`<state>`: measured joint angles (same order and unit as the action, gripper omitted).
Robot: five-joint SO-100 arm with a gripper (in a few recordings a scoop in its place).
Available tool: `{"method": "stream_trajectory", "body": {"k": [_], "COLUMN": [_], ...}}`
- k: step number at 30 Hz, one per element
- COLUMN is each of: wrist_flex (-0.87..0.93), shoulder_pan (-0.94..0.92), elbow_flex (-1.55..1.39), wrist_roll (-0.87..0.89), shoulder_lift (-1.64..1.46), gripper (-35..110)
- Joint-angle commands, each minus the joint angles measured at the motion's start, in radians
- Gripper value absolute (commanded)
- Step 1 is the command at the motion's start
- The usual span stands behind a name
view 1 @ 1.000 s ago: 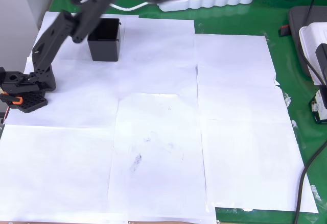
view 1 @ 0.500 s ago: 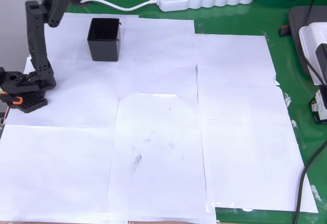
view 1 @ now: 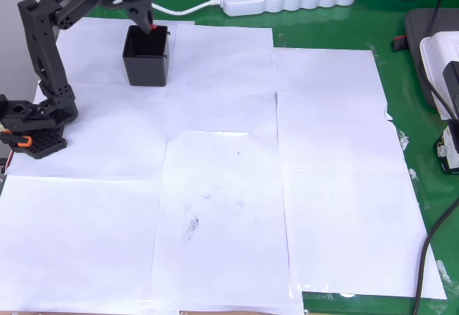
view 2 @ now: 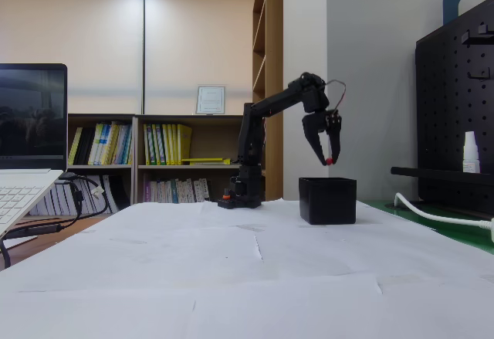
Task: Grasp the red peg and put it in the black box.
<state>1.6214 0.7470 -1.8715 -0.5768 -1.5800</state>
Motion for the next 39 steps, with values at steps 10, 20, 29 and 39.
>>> {"method": "stream_trajectory", "body": {"k": [10, 20, 29, 39], "wrist_flex": [-0.161, -0.098, 0.124, 0.325], "shoulder_pan": [-0.038, -0.02, -0.014, -0.163], "elbow_flex": [0.215, 0.166, -0.129, -0.426], "wrist_roll": [-0.083, -0.048, -0.041, -0.341], "shoulder_lift": [0.094, 0.097, 0.118, 0.425], "gripper": [1, 38, 31, 31]}}
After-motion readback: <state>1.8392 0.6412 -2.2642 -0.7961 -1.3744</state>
